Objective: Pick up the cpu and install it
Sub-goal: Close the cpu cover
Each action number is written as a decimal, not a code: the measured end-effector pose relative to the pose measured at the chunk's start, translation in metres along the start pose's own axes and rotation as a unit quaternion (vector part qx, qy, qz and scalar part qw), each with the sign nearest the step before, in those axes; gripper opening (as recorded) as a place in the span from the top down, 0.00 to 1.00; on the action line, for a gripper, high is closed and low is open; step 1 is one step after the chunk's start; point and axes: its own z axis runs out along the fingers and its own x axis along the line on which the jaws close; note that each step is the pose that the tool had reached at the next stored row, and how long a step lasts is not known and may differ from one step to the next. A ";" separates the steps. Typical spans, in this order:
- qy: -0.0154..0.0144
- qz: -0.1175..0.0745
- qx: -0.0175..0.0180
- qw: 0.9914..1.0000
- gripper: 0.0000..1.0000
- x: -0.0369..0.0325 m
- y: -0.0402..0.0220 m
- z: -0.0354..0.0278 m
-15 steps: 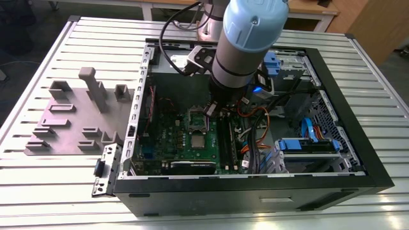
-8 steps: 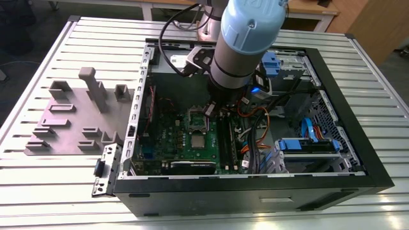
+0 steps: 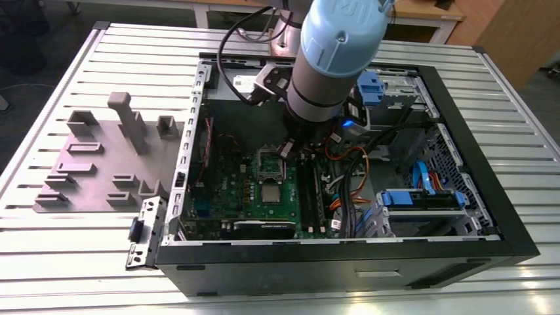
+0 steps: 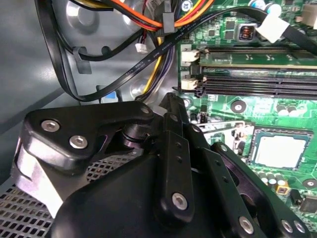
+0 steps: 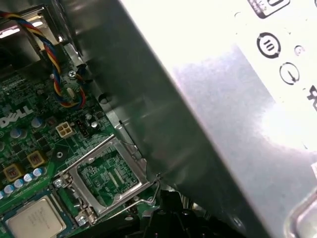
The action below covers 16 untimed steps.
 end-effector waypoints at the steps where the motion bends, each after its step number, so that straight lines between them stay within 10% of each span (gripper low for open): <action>1: 0.000 0.000 0.000 1.000 0.89 0.0004 0.0004 0.0006; 12: 0.000 0.000 0.000 1.000 0.89 0.0026 0.0034 0.0013; 16: 0.005 0.000 0.003 1.000 0.89 0.0025 0.0039 0.0003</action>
